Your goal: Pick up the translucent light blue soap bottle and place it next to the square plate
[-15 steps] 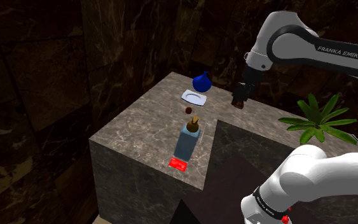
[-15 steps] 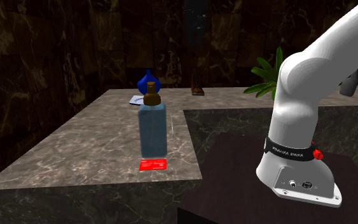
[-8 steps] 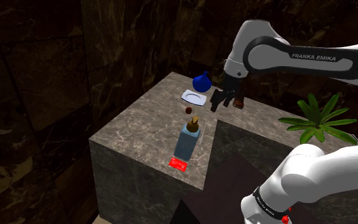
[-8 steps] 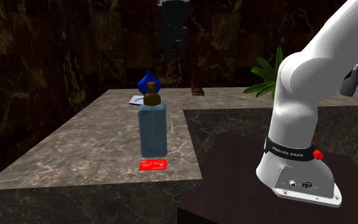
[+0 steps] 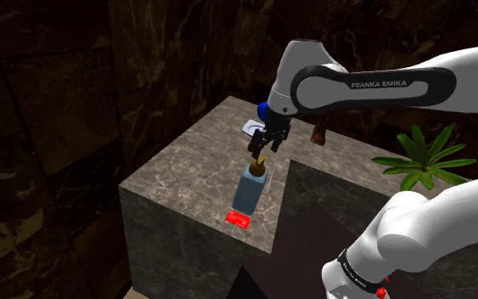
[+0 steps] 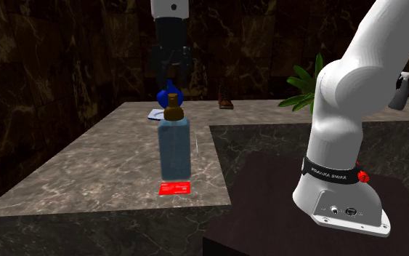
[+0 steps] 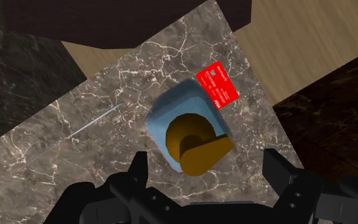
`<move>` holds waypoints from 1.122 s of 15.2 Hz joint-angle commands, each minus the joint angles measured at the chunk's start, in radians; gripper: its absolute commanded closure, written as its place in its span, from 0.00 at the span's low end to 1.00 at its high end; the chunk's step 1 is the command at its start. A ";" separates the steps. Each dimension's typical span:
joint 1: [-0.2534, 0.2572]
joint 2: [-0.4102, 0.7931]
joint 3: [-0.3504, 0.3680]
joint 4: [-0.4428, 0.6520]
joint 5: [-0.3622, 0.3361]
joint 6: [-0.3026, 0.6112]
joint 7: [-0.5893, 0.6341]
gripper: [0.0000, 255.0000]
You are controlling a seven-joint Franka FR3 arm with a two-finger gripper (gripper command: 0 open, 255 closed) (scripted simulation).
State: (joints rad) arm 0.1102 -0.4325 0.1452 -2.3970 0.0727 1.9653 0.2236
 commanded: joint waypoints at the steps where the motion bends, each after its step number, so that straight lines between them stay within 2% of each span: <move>1: 0.002 0.015 0.006 -0.015 0.003 0.031 0.006 0.00; 7: 0.003 0.039 0.011 -0.071 0.004 0.111 0.007 0.00; 14: 0.003 0.040 0.011 -0.070 0.004 0.111 0.007 0.00; 15: 0.003 0.040 0.011 -0.070 0.004 0.111 0.007 1.00; 17: 0.003 0.040 0.011 -0.070 0.004 0.111 0.007 1.00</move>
State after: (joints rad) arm 0.1133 -0.3933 0.1561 -2.4667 0.0768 2.0768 0.2304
